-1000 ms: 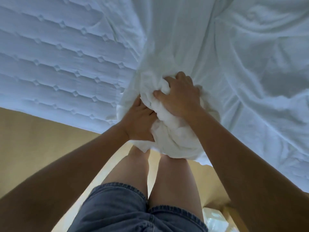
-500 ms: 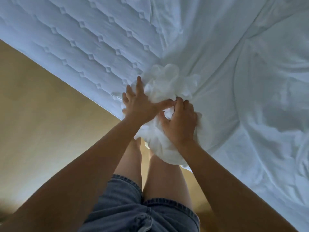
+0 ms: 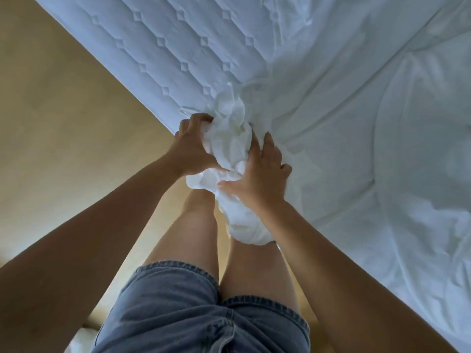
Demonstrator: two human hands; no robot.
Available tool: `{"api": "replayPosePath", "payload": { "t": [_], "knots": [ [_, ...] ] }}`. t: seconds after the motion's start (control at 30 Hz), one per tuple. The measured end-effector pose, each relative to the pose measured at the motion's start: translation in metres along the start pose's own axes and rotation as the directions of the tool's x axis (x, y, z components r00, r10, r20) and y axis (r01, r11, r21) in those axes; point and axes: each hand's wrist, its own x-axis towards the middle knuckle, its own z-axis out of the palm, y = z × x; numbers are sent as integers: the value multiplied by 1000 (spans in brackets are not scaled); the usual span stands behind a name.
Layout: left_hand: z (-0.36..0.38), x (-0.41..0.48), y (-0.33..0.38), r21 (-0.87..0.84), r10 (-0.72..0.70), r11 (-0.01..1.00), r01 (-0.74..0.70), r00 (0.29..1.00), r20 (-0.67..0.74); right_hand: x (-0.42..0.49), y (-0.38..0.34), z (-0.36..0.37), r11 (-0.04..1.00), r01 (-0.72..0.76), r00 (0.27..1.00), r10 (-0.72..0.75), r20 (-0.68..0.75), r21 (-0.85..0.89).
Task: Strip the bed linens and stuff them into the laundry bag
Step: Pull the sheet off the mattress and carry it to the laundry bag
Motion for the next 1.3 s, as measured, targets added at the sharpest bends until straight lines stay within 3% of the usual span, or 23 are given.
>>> {"api": "replayPosePath", "payload": {
  "t": [0.07,0.17,0.47,0.7,0.8,0.9,0.97,1.03,1.1,1.17,1.3],
  "knots": [
    [-6,7,5,157,-45,987,21,988,149,-5,4,23,1000,-3,977,3,-212,-2],
    [1,21,14,242,-55,970,-17,956,290,-5,18,48,1000,7,953,-14,-302,-25],
    [31,36,-19,52,61,997,-63,998,33,17,6,77,997,-65,962,72,-263,39],
    [8,56,-8,78,-9,997,-5,986,168,13,-3,56,993,-112,983,116,-144,41],
    [-2,57,-2,39,-30,999,21,972,233,2,-11,42,965,-42,968,103,-227,260],
    [-3,58,-4,0,-33,999,35,973,230,-23,-16,42,879,-53,844,292,-450,473],
    [-2,58,-8,-12,-23,1000,27,976,218,-42,-19,50,801,-222,714,522,-467,556],
    [-3,59,-6,-21,-21,999,26,977,213,-59,-17,59,623,-437,614,734,-292,649],
    [-3,60,-7,-26,-20,999,26,977,213,-70,-12,70,357,-540,541,841,-10,763],
    [-4,57,-9,-19,-11,1000,15,978,207,-74,-11,74,187,-462,564,817,124,867],
    [-5,61,-2,55,-20,998,9,979,203,-64,0,64,14,-443,569,777,269,896]
  ]
}}
